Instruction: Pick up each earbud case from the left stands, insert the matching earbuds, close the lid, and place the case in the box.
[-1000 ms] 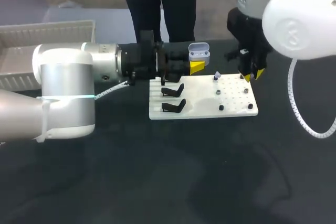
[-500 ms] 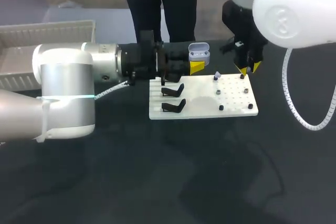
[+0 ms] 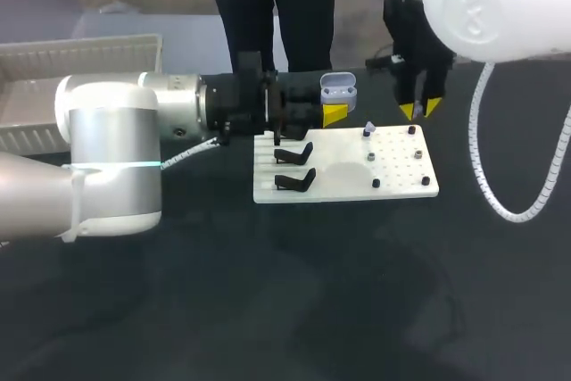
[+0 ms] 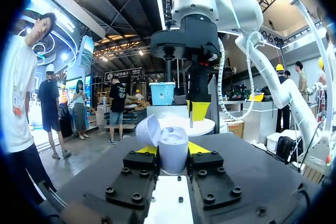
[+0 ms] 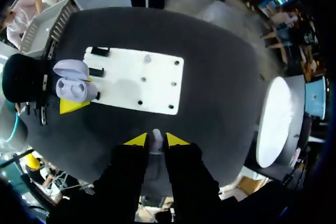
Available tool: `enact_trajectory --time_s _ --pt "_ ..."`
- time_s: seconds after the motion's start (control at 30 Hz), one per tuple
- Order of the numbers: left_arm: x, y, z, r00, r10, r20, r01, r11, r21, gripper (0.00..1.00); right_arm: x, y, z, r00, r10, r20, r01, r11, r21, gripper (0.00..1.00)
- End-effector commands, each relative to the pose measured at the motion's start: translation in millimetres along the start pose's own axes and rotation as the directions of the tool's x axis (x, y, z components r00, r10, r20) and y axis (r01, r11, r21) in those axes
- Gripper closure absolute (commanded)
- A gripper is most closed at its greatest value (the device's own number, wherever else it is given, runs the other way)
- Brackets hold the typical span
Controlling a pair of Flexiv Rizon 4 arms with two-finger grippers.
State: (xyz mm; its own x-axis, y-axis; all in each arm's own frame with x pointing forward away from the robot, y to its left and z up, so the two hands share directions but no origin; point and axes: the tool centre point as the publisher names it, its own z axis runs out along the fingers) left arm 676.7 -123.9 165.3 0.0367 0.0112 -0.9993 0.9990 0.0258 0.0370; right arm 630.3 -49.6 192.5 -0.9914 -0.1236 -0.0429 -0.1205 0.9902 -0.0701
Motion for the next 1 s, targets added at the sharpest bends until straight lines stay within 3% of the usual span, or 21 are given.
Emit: enact_trajectory --time_s 0.03,0.13,0.27,0.4,0.43,0.47,1.0 --pt "1.1 -0.8 0 1.000 0.004 0.005 -0.004 1.000 -0.005 1.00 1 6 -11 0.877 0.481 0.010 -0.481 0.877 0.002 1.00" --pt "1.1 -0.8 0 1.000 0.004 0.005 -0.004 1.000 -0.005 1.00 4 11 -15 0.842 0.539 0.018 -0.539 0.842 0.004 1.00" --pt "1.1 -0.8 0 1.000 0.004 0.005 -0.004 1.000 -0.005 1.00 6 20 -20 0.810 0.586 0.021 -0.586 0.807 0.078 1.00" --pt "1.1 -0.8 0 1.000 0.004 0.005 -0.004 1.000 -0.005 1.00 6 29 -25 0.830 0.558 0.005 -0.557 0.828 0.066 1.00" --pt "1.1 -0.8 0 1.000 0.004 0.005 -0.004 1.000 -0.005 1.00 6 30 -26 0.804 0.595 -0.008 -0.592 0.801 0.090 1.00" --pt "1.1 -0.8 0 1.000 0.004 0.005 -0.004 1.000 -0.005 1.00 7 32 -28 0.828 0.561 0.004 -0.559 0.826 0.072 1.00" --pt "1.1 -0.8 0 1.000 0.004 0.005 -0.004 1.000 -0.005 1.00 7 32 -28 0.828 0.561 0.004 -0.559 0.826 0.072 1.00"
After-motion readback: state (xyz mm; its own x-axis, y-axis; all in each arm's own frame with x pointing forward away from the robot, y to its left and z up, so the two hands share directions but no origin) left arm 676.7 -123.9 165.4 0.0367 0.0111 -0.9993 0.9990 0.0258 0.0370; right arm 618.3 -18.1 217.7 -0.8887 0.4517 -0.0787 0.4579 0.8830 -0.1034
